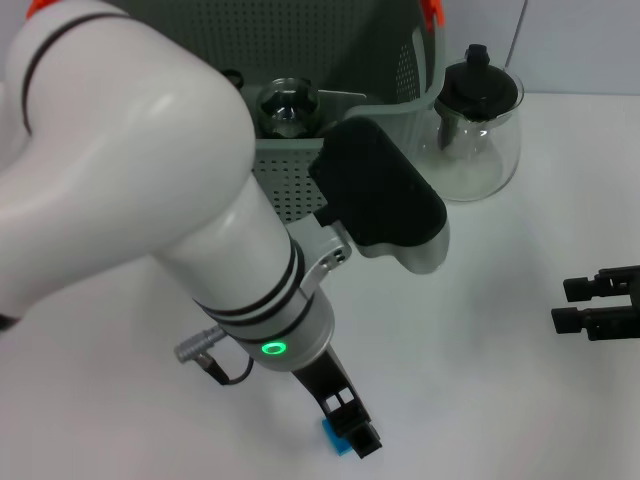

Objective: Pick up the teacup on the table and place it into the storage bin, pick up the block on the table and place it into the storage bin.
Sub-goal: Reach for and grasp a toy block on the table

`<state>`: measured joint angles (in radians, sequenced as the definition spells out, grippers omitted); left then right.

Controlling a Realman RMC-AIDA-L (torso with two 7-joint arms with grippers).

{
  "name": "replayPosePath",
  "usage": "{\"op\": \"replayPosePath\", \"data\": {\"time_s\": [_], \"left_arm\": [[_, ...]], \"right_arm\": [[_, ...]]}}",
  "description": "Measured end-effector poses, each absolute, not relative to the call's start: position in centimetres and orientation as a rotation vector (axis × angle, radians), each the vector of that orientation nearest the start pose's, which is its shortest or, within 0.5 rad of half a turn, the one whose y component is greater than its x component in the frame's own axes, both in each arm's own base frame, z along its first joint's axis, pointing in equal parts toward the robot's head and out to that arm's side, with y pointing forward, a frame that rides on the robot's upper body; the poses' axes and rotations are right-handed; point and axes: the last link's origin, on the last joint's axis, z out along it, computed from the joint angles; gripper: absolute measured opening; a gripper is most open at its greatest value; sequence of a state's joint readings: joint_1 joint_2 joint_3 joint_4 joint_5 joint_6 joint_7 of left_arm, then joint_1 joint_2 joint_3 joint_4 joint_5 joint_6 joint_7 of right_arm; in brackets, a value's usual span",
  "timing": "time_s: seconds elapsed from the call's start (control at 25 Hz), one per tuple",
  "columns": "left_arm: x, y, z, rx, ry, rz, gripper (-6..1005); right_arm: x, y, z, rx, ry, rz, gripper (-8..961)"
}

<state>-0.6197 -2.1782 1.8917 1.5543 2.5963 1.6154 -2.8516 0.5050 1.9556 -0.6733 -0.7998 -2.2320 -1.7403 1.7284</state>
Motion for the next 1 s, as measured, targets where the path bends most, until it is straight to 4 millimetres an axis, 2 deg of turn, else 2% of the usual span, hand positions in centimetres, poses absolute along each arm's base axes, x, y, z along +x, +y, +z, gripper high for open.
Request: {"op": "replayPosePath", "data": {"time_s": [0.28,0.44,1.0], "left_arm": [[-10.3,26.9,-10.5,-2.783,-0.644,0.710,843],[-11.5,27.0,-11.7,-2.759,-0.643,0.742,842],[-12.4,26.9,-12.6,-2.721,-0.602,0.785,841]], "right_arm": [[29.5,31.6,6.1,-2.804,0.983,0.350,658],[29.5,31.5,6.1,-2.804,0.983,0.351,659],[29.8,31.3,6.0,-2.801,0.996,0.352,653]]}}
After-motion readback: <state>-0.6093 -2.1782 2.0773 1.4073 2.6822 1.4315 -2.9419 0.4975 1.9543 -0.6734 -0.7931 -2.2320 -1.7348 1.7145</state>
